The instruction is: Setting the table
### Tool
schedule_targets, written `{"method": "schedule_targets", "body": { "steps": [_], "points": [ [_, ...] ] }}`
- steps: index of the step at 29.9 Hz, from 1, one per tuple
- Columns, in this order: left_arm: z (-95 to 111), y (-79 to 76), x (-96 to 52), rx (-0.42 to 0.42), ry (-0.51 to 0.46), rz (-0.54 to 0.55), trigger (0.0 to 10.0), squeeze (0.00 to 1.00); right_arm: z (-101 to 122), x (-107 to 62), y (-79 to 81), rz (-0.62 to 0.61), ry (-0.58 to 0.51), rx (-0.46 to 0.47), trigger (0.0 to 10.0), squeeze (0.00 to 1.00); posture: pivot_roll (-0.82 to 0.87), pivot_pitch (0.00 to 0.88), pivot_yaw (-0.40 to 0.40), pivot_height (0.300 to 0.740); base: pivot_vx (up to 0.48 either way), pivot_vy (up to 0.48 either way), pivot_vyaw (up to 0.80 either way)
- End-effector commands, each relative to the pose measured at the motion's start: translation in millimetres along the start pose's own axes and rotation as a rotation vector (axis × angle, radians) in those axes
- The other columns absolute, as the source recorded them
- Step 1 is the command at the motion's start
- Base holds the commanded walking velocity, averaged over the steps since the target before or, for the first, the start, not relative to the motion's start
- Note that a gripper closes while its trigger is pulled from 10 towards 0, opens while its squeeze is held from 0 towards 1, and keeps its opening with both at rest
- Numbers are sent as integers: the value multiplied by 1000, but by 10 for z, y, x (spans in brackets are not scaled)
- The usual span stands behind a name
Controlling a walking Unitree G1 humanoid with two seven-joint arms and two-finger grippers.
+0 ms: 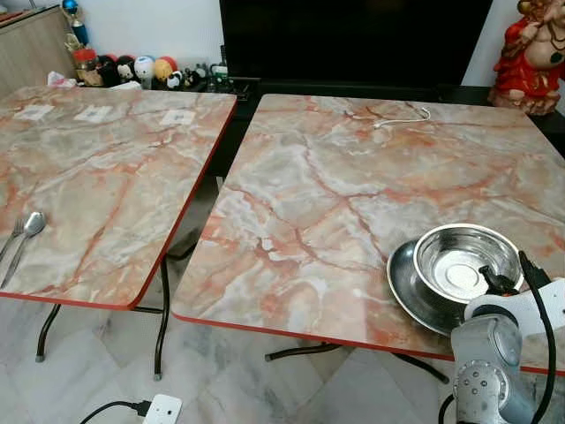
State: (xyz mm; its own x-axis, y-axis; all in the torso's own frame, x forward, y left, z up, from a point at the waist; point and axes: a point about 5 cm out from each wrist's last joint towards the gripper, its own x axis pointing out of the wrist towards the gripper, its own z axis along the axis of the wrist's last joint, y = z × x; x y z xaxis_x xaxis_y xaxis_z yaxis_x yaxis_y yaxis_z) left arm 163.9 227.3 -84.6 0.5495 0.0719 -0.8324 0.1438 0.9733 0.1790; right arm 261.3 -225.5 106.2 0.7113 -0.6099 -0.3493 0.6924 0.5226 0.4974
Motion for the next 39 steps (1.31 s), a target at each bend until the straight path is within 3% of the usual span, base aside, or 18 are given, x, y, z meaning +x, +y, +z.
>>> {"method": "schedule_targets", "body": {
  "steps": [1,11,12,13,17,18,19,20,21,22,32,35,39],
  "points": [
    [-17,18,-4,3,8,0,10000,0,-329,-223,-109,-36,122,9,10000,0,37,0,-23,740,0,0,0],
    [-12,18,-4,5,7,-1,10000,0,-365,-253,-127,-49,166,-3,10000,0,35,0,-24,740,0,0,0],
    [-11,18,-3,4,7,-1,10000,0,-366,-254,-126,-48,168,-3,10000,208,35,0,-24,740,0,0,0],
    [-10,18,-3,4,7,-1,10000,0,-367,-256,-125,-48,171,-3,10000,1000,35,0,-25,740,0,0,0],
    [-8,17,-3,3,6,-2,10000,0,-386,-271,-126,-49,184,-11,10000,984,33,0,-25,740,0,0,0],
    [-6,17,-2,3,6,-2,10000,0,-391,-275,-131,-52,188,-15,10000,651,33,0,-25,740,0,0,0],
    [-6,17,-2,4,6,-2,10000,0,-391,-279,-135,-54,189,-17,10000,243,32,0,-26,740,0,0,0],
    [-6,17,-2,2,5,-2,10000,0,-389,-283,-136,-55,189,-18,10000,71,32,0,-26,740,0,0,0],
    [-6,17,-2,2,5,-2,10000,0,-389,-283,-136,-55,189,-18,10000,71,32,0,-26,740,0,0,0],
    [-5,17,-2,3,6,-2,10000,0,-387,-292,-143,-60,191,-25,10000,0,31,0,-26,740,0,0,0],
    [1,17,-1,3,4,-3,10000,0,-402,-337,-151,-69,209,-37,10000,0,26,0,-28,740,0,0,0],
    [4,17,0,2,3,-3,10000,0,-399,-400,-180,-79,235,-73,10000,0,19,0,-29,740,0,0,0],
    [7,16,0,1,2,-4,10000,0,-392,-468,-201,-98,265,-53,10000,0,13,0,-29,740,0,0,0]
  ]
}}
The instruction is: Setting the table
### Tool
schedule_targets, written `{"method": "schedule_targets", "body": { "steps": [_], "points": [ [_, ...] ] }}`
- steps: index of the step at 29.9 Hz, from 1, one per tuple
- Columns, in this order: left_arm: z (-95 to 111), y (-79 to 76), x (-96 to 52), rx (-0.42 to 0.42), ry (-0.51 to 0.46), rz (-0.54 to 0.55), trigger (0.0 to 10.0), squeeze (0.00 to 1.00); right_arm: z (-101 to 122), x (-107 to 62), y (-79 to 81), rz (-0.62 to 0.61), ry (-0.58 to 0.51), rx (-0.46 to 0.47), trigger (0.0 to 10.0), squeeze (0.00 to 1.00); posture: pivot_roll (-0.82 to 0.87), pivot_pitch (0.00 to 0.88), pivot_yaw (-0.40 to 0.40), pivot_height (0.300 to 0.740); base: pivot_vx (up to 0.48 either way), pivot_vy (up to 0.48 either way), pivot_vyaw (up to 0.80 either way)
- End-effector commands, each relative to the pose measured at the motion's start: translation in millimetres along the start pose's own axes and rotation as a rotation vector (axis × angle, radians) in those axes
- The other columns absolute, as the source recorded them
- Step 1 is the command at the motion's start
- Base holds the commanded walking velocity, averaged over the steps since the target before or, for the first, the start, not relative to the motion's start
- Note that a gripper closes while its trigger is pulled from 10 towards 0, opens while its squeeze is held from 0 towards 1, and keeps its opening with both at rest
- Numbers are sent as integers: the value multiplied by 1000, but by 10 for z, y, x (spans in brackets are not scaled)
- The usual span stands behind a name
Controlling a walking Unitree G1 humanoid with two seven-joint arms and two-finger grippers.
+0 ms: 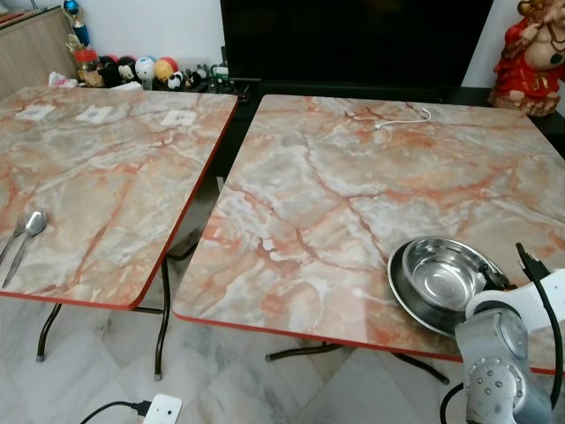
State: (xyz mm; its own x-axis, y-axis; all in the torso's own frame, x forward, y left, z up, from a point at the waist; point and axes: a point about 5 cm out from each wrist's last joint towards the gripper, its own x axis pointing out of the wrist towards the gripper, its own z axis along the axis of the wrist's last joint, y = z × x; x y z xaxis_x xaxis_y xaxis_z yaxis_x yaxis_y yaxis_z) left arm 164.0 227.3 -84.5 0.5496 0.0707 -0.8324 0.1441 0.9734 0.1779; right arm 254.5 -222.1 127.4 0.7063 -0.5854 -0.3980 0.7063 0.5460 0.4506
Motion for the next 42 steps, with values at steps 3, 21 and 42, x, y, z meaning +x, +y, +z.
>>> {"method": "schedule_targets", "body": {
  "steps": [3,21,42],
  "points": [
    [8,16,1,1,2,-3,10000,0,-553,-314,-258,-78,207,-9,10000,0,10,0,-28,740,0,0,0],
    [30,2,5,-27,-14,9,10000,0,-72,226,136,422,-192,-492,10000,0,10,0,-21,740,0,0,0],
    [-1,20,-3,-45,-8,18,10000,0,-506,-4,464,723,-225,-586,10000,0,20,0,-15,740,0,146,24]
  ]
}}
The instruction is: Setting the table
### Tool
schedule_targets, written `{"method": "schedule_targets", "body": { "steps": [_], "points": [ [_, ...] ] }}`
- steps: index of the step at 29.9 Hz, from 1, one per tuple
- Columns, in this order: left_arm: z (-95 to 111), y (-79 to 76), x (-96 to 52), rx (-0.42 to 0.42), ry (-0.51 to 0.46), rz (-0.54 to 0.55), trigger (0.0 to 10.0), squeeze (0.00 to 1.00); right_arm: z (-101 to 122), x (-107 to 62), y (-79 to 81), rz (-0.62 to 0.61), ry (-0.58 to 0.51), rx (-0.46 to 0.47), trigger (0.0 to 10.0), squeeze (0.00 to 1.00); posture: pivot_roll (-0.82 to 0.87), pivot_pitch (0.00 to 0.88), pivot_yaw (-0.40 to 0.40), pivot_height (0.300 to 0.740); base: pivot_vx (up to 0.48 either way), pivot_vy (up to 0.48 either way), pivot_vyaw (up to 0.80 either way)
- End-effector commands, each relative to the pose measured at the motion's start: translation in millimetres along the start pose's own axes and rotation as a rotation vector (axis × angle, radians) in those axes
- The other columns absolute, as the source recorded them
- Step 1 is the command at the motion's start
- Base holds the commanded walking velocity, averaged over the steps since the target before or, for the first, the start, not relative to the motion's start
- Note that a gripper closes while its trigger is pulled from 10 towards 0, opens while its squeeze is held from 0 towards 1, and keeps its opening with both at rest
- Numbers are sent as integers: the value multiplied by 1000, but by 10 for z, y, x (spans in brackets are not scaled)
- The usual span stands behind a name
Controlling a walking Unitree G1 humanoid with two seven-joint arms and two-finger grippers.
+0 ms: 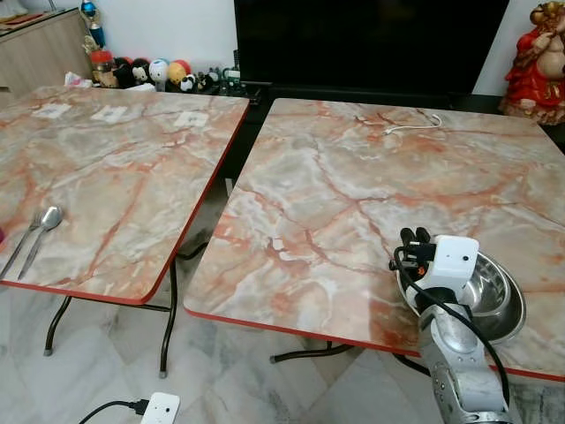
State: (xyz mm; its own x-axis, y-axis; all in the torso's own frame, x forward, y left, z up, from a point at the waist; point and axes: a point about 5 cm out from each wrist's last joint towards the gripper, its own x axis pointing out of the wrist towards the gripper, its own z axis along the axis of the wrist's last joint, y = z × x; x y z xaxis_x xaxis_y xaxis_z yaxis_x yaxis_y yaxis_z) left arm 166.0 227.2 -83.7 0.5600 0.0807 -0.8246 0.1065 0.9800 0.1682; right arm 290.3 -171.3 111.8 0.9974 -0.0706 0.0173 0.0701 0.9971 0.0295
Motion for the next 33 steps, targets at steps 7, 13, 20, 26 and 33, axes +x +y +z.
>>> {"method": "schedule_targets", "body": {
  "steps": [7,13,20,26,33],
  "points": [
    [-31,22,-9,-5,7,7,10000,0,-64,-40,114,5,6,49,10000,0,25,0,-17,740,0,480,629],
    [-38,20,-10,1,9,4,10000,0,-75,-35,106,-12,8,72,10000,0,26,0,-17,740,0,480,0],
    [-17,29,-7,8,5,3,10000,0,-62,23,168,-8,3,87,10000,0,28,0,-12,740,0,480,0],
    [31,49,2,10,-2,8,10000,0,-51,83,191,-6,3,90,10000,0,29,0,0,740,0,480,0],
    [107,83,16,-4,-15,30,10000,0,-37,104,123,-16,-10,75,10000,0,23,0,15,740,0,480,0]
  ]
}}
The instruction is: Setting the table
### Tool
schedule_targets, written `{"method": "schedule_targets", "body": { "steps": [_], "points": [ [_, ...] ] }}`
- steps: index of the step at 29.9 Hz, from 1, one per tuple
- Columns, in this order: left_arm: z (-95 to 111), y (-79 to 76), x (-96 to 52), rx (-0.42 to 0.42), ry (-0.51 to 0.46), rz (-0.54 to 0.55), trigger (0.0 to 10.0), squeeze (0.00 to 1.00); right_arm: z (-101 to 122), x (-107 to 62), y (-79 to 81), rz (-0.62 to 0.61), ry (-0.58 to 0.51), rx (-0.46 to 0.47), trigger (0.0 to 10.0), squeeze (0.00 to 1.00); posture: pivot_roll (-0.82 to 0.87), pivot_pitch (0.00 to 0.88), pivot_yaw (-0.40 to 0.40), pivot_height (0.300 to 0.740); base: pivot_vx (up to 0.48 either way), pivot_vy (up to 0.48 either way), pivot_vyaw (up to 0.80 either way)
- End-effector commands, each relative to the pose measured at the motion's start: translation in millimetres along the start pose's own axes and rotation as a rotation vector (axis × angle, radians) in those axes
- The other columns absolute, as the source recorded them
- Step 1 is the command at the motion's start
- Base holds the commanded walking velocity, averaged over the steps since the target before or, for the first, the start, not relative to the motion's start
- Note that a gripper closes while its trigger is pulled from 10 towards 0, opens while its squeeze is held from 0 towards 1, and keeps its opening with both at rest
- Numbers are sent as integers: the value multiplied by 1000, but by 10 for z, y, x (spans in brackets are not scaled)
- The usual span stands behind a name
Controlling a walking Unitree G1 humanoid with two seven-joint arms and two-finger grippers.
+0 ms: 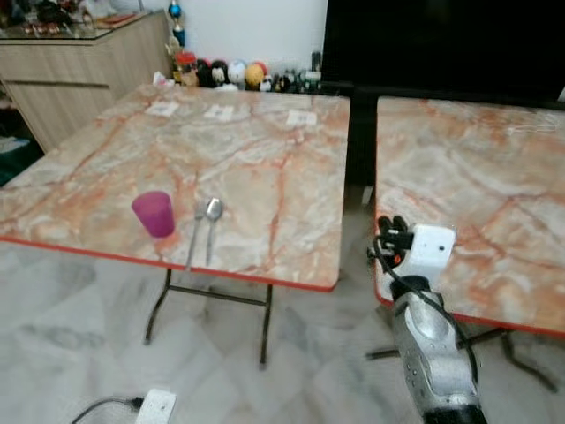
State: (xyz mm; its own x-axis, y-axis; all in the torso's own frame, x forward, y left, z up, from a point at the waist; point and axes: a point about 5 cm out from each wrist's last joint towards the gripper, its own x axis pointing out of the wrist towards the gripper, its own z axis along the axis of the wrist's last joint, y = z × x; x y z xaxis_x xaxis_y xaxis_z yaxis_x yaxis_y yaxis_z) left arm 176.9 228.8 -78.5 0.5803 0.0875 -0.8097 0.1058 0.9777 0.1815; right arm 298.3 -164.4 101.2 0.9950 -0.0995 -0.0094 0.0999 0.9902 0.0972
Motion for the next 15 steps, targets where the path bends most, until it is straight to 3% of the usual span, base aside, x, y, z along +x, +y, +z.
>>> {"method": "schedule_targets", "body": {
  "steps": [1,15],
  "points": [
    [-11,38,-2,-20,14,21,10000,0,60,22,19,4,-30,3,10000,0,32,0,10,740,0,480,0],
    [80,-24,23,-54,-6,16,10000,0,223,119,-163,-40,-79,-24,10000,0,38,0,-12,740,0,480,0]
  ]
}}
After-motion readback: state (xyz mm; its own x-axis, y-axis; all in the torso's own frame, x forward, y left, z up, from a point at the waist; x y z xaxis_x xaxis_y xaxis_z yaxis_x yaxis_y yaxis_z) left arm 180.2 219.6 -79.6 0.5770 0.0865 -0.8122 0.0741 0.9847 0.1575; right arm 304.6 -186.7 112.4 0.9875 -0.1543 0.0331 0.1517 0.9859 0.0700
